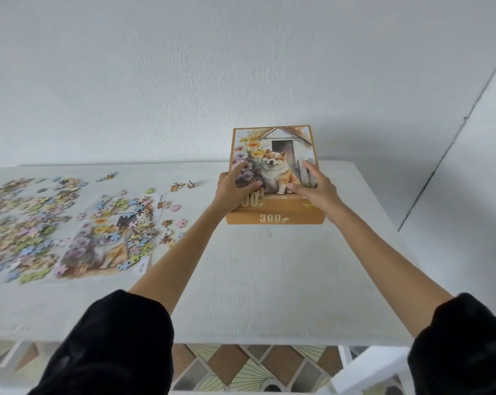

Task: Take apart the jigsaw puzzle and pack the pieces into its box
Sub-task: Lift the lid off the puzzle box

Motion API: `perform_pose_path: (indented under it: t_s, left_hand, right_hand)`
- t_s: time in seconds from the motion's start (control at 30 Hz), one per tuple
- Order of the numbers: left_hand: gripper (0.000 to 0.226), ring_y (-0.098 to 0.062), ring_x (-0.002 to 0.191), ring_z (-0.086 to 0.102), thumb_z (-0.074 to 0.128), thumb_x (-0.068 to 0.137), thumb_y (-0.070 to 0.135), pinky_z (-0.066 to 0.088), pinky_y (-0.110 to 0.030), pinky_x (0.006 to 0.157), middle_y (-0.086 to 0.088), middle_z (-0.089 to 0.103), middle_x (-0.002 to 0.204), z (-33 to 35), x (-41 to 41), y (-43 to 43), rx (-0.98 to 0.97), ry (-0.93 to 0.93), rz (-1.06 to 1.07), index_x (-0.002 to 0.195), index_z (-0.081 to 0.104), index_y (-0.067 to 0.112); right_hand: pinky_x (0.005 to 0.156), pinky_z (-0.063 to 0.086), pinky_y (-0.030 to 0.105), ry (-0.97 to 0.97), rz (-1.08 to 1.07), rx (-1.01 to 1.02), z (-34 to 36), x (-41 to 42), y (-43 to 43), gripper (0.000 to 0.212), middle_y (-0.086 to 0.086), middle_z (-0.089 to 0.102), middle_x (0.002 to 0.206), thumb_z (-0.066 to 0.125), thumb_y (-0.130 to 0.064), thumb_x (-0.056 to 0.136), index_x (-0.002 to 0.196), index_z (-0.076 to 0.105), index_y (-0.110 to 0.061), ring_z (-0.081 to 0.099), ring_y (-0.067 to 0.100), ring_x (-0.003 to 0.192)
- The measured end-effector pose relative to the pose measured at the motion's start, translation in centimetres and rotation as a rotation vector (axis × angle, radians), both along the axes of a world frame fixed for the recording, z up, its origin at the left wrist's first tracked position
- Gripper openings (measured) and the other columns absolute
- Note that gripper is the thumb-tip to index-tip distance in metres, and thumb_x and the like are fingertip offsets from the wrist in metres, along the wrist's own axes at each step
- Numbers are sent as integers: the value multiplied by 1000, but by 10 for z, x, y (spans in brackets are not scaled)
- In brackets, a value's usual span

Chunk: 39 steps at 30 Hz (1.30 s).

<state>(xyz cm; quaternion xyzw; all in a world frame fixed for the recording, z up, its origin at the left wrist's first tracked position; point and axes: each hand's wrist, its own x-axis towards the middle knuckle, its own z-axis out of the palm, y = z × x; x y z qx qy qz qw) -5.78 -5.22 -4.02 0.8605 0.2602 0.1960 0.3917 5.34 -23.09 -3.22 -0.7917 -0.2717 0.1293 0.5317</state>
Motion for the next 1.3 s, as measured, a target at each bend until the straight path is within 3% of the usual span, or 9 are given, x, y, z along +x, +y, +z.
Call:
perform_pose_path:
  t_s: [0.1, 0.3, 0.5, 0.73, 0.9, 1.17, 1.3]
  left_hand:
    - [71, -29, 120, 48, 66, 77, 48, 42, -31, 91, -14, 45, 134, -2, -31, -15, -16, -2, 5, 139, 37, 29]
    - [67, -25, 122, 43, 65, 82, 41, 33, -24, 88, -13, 40, 136, -12, -97, -60, -17, -7, 16, 141, 35, 28]
    - [66, -22, 119, 44, 66, 81, 39, 33, -22, 88, -13, 41, 135, -24, -133, -78, -28, 16, 16, 140, 37, 28]
    - [62, -27, 123, 44, 62, 85, 36, 33, -24, 90, -15, 40, 136, -19, -139, -85, -28, -13, 34, 141, 36, 28]
    - [58, -27, 123, 44, 58, 88, 35, 35, -28, 93, -16, 39, 137, -2, -139, -86, 5, -22, 18, 141, 35, 27]
    - [56, -26, 125, 41, 55, 90, 33, 30, -23, 89, -14, 37, 139, 28, -135, -81, 63, -48, -17, 141, 35, 24]
    - [57, -29, 125, 42, 56, 89, 35, 38, -29, 94, -14, 37, 139, 34, -124, -76, 51, -40, -41, 141, 36, 24]
  right_hand:
    - [107, 37, 46, -9, 9, -11, -4, -27, -15, 78, -4, 28, 151, 71, -41, 75, 140, 30, -36, 26, 21, 139]
    - [103, 41, 47, 11, -3, -8, -24, -84, -50, 78, -2, 33, 148, 73, -43, 72, 139, 31, -40, 29, 21, 137]
    - [108, 29, 41, 1, 20, -34, -43, -122, -70, 75, -6, 32, 149, 70, -38, 77, 140, 29, -37, 27, 18, 138]
    - [111, 27, 47, -49, 23, -72, -32, -126, -72, 75, -8, 31, 149, 67, -42, 78, 140, 27, -40, 25, 21, 139]
    - [110, 26, 43, -45, 18, -54, -15, -129, -75, 73, -6, 31, 149, 66, -40, 79, 141, 27, -39, 24, 21, 139]
    - [107, 29, 34, -31, -3, 24, 13, -129, -79, 71, -6, 33, 148, 69, -37, 78, 139, 32, -36, 27, 17, 138]
    - [107, 29, 35, -21, -5, 29, 25, -121, -80, 70, -5, 32, 148, 70, -35, 77, 138, 35, -36, 26, 18, 138]
